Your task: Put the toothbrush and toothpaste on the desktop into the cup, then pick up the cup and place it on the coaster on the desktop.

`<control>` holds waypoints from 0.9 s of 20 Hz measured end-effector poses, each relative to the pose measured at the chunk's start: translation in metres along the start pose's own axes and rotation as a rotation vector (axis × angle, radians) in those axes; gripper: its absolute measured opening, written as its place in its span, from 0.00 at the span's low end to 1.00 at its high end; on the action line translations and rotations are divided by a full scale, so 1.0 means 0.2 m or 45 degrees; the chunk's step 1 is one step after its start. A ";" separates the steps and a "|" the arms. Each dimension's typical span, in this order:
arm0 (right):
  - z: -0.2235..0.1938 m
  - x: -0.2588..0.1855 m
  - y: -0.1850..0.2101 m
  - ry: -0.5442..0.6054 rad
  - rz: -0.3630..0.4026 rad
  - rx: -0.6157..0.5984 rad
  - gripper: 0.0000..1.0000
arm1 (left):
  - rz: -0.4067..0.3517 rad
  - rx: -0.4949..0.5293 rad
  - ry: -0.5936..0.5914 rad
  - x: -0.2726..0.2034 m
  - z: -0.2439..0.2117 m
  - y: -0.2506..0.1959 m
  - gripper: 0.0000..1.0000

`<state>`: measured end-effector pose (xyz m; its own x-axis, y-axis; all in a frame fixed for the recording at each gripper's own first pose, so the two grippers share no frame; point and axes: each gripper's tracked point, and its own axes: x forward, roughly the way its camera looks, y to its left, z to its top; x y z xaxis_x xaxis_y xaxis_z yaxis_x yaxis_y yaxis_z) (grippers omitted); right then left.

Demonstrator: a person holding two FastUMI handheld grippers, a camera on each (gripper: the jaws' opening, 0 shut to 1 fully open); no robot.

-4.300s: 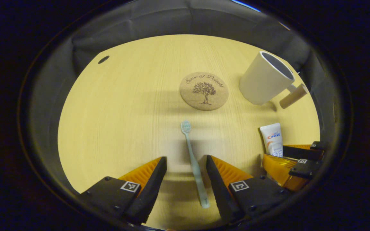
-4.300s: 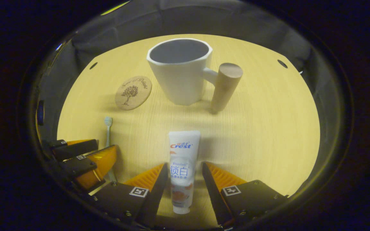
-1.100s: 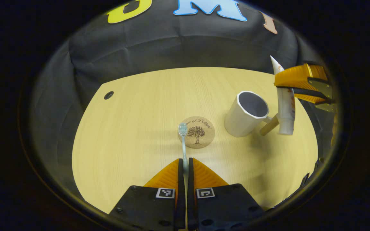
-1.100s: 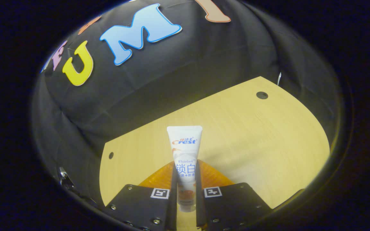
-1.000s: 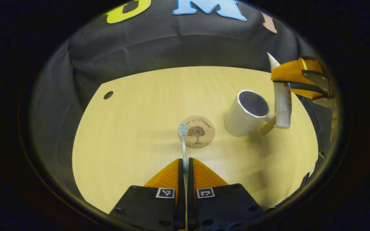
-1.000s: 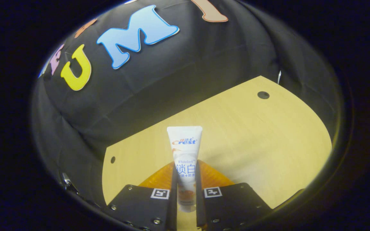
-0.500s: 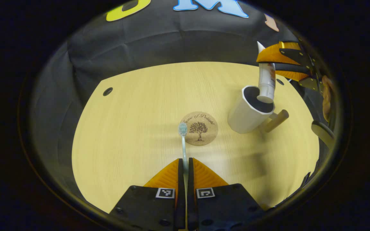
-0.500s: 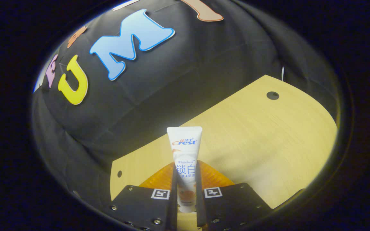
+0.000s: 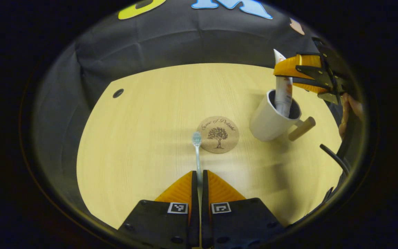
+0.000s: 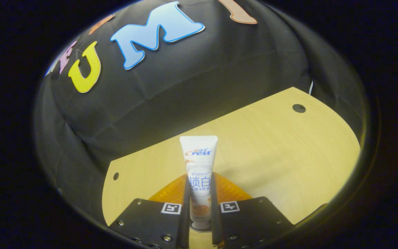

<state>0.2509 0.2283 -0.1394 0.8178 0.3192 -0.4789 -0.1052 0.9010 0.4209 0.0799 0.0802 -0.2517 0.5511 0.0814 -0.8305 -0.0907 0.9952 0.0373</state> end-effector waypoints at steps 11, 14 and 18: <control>-0.09 -0.12 0.01 0.037 0.020 -0.029 0.63 | -0.018 0.002 -0.034 0.02 0.10 -0.03 0.11; -0.08 -0.15 0.00 0.027 0.015 -0.027 0.63 | -0.017 0.009 -0.059 0.04 0.12 -0.02 0.11; -0.05 -0.22 -0.03 0.012 0.017 -0.022 0.63 | -0.027 0.033 -0.109 0.08 0.17 0.00 0.11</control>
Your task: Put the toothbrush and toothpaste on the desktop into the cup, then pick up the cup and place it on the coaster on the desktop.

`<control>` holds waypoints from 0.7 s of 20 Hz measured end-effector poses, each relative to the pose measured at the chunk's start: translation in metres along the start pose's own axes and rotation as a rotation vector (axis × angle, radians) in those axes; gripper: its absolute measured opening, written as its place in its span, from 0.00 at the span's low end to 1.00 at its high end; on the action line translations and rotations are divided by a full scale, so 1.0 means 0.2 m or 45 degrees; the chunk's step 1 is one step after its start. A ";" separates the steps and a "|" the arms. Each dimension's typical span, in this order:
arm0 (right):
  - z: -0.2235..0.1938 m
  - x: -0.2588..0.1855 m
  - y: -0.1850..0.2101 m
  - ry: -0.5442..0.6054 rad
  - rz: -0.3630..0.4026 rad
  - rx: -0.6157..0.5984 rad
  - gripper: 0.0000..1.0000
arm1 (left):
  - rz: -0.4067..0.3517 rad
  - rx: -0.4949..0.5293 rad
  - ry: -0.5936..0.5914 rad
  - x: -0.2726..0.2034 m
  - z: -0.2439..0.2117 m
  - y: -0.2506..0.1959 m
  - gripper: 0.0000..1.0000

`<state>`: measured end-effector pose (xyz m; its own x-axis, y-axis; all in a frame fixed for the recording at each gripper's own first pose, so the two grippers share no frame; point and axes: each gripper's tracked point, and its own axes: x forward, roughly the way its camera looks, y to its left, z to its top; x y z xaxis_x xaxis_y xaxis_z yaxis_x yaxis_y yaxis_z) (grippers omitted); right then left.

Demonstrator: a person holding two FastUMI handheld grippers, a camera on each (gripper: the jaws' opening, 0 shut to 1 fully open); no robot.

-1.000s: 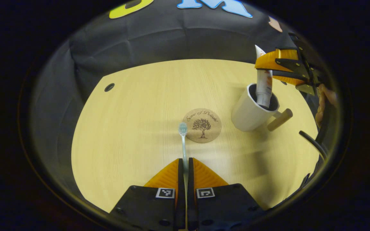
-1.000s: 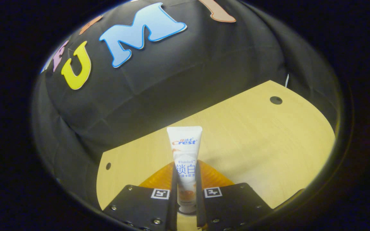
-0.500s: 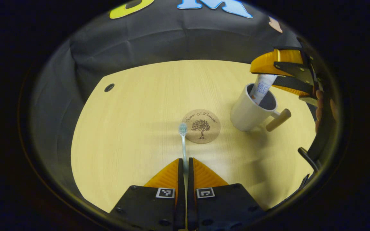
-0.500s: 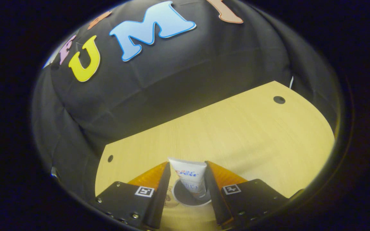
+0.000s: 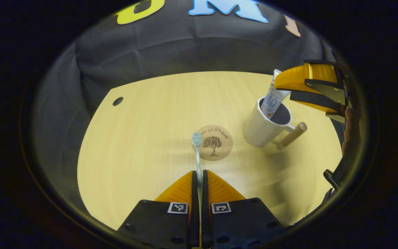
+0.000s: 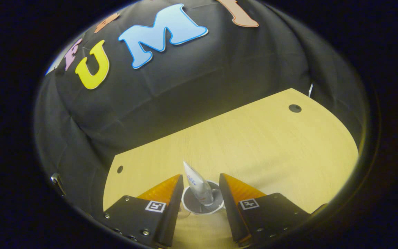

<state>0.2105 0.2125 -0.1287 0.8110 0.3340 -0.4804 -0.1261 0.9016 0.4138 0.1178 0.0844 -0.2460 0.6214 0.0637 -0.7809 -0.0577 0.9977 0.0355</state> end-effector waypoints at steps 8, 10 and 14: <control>-0.03 -0.16 -0.11 0.003 -0.029 -0.018 0.62 | -0.021 0.092 -0.140 -0.01 0.13 -0.07 0.11; -0.06 -0.19 -0.17 0.014 -0.053 -0.022 0.62 | -0.020 0.134 -0.191 -0.01 0.19 -0.08 0.11; -0.08 -0.24 -0.27 0.019 -0.102 -0.011 0.63 | -0.035 0.219 -0.296 -0.02 0.30 -0.15 0.11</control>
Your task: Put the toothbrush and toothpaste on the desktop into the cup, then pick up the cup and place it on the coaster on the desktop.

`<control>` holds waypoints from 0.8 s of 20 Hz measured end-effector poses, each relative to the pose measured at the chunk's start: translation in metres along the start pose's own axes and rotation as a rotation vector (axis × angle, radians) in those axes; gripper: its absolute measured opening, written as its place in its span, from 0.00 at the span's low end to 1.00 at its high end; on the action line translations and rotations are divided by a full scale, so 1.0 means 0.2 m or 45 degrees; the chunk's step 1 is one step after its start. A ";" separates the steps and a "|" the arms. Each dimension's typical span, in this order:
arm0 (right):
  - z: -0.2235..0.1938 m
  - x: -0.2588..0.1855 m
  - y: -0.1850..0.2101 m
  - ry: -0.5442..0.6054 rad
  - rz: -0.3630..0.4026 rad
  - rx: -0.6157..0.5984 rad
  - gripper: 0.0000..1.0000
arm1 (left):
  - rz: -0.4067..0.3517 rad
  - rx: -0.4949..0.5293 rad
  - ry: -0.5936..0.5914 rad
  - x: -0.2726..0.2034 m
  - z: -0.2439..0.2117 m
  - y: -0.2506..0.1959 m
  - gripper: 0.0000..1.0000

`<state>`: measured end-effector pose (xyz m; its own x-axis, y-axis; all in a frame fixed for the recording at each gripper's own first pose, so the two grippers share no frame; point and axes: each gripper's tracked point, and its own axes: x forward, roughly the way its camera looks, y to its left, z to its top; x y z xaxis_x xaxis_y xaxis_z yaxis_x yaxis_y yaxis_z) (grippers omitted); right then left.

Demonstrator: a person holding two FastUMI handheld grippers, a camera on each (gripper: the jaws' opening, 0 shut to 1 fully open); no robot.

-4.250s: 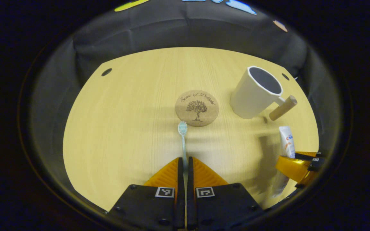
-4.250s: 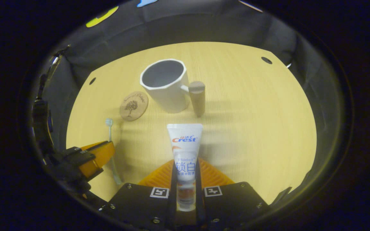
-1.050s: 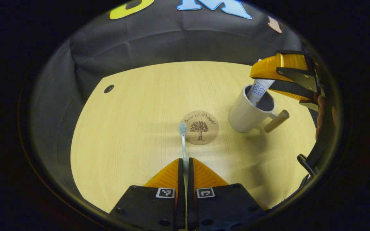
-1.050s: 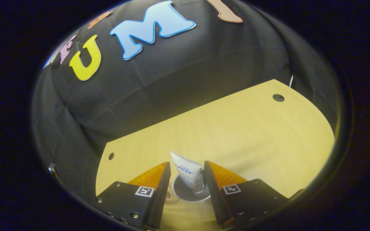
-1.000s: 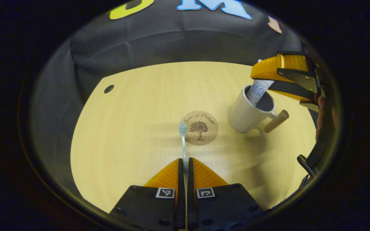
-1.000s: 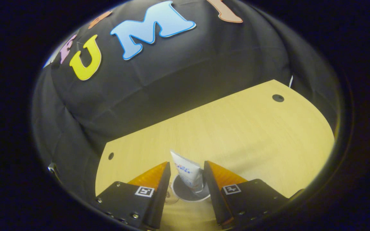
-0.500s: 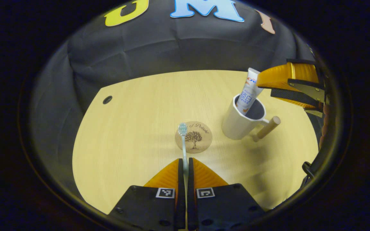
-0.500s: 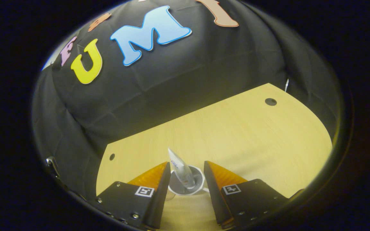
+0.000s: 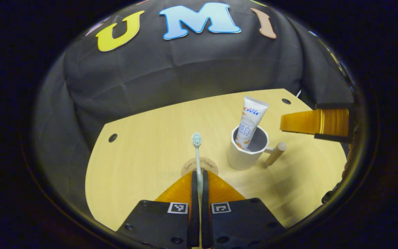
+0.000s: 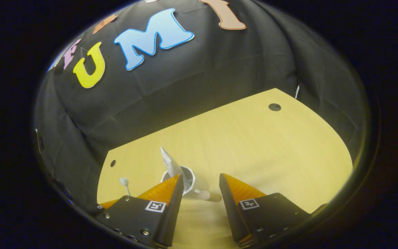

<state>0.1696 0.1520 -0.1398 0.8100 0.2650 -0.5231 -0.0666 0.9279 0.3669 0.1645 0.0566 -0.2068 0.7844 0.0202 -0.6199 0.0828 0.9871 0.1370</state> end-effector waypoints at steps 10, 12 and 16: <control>-0.05 -0.09 -0.23 0.040 -0.118 0.006 0.63 | -0.067 0.215 -0.357 0.09 0.42 -0.09 0.10; -0.07 -0.10 -0.26 0.053 -0.135 0.012 0.63 | -0.089 0.243 -0.403 0.11 0.48 -0.13 0.10; -0.08 -0.12 -0.33 0.065 -0.169 0.006 0.63 | -0.136 0.299 -0.479 0.14 0.56 -0.20 0.10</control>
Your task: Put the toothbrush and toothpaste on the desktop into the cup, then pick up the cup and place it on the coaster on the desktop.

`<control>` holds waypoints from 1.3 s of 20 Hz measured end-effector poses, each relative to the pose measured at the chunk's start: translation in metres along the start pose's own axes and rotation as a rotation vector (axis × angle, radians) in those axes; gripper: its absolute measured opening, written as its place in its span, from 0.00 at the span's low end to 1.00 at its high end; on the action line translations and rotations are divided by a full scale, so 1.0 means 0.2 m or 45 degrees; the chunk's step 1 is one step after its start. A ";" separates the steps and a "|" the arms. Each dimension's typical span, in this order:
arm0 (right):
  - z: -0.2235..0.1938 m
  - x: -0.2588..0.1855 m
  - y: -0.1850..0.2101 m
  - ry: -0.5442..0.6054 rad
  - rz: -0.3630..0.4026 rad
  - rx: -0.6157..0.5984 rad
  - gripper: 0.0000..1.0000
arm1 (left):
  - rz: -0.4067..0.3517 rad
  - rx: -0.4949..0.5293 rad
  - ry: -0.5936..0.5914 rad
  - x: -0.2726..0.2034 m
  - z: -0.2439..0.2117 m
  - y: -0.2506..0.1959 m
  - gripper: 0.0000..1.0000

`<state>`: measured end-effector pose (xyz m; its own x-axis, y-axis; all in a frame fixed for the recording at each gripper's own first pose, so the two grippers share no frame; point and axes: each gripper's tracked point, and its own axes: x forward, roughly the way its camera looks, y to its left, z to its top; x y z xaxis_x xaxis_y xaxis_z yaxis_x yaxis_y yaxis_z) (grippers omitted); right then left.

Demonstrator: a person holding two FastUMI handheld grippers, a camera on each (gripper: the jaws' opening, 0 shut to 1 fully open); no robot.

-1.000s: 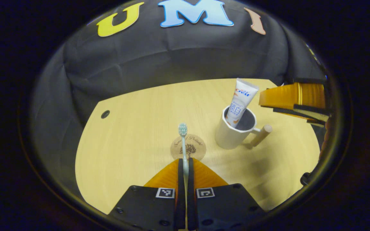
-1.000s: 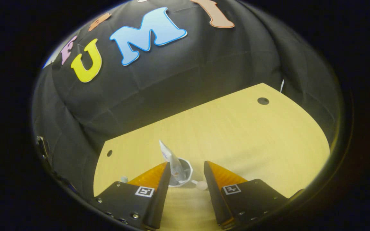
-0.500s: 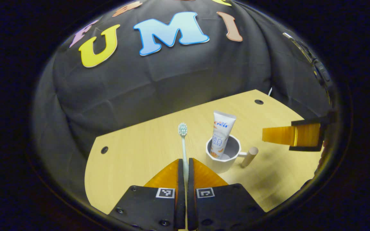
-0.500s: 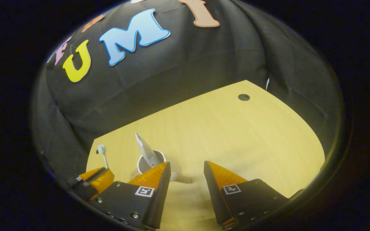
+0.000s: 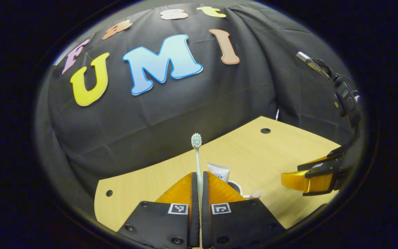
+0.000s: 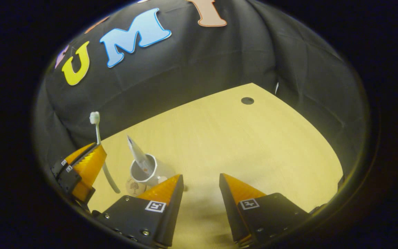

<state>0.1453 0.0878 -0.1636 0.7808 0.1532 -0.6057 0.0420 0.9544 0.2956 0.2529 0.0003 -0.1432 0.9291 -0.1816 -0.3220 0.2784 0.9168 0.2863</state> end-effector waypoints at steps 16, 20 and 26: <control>-0.07 -0.06 -0.32 0.071 -0.122 0.007 0.63 | -0.037 0.019 -0.158 0.18 0.09 -0.07 0.10; -0.08 -0.04 -0.34 0.094 -0.128 0.015 0.62 | -0.028 -0.014 -0.161 0.19 0.08 -0.08 0.10; -0.11 -0.01 -0.30 0.123 -0.107 -0.001 0.62 | -0.010 -0.059 -0.173 0.17 0.07 -0.08 0.18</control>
<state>0.1272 0.0349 -0.1962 0.7106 0.0964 -0.6970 0.1045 0.9651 0.2401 0.2838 -0.0258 -0.1468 0.9522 -0.2326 -0.1981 0.2774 0.9299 0.2415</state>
